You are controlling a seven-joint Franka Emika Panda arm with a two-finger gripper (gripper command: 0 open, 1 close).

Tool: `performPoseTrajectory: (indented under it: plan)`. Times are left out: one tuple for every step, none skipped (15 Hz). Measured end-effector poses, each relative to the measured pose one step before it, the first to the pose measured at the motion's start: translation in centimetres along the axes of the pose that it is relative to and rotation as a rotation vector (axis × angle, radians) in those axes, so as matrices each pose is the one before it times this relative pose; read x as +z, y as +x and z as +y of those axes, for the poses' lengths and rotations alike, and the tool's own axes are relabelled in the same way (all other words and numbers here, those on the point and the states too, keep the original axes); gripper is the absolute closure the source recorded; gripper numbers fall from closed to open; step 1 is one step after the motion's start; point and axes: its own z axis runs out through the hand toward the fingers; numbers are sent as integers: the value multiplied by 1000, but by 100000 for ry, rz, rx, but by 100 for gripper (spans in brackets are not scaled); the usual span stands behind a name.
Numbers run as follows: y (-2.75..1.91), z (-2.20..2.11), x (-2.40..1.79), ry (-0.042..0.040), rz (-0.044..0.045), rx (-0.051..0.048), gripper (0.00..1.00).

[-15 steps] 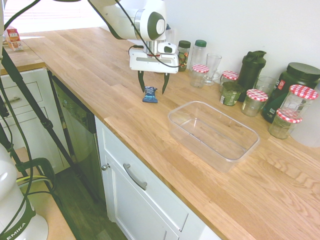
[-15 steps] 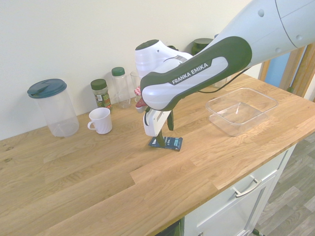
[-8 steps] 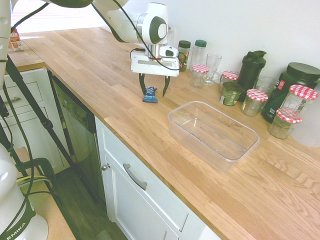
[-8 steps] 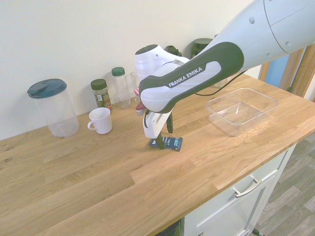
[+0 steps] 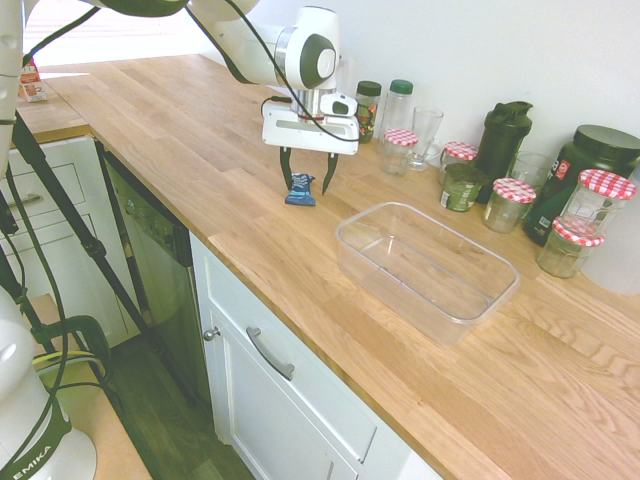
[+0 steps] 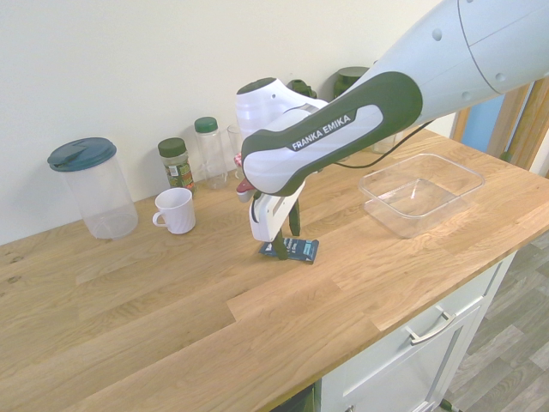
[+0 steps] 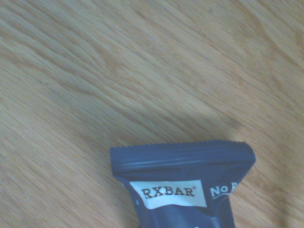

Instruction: Put the protein bar into the container

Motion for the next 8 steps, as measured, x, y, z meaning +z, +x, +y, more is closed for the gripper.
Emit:
performPoseTrajectory:
  plan:
    - [-47, -95, 0, -46, 14, -163, 100]
    - [-38, -76, 5, -91, 24, -126, 100]
    - [-49, -92, -2, -112, 20, -158, 100]
    - [-71, -129, 4, -106, -17, -225, 100]
    - [-39, -81, -1, -83, 42, -128, 100]
    - [-29, -62, -2, -53, 35, -96, 100]
    - [20, 38, 10, -54, 13, 74, 100]
    - [5, 5, 0, -12, 21, 34, 100]
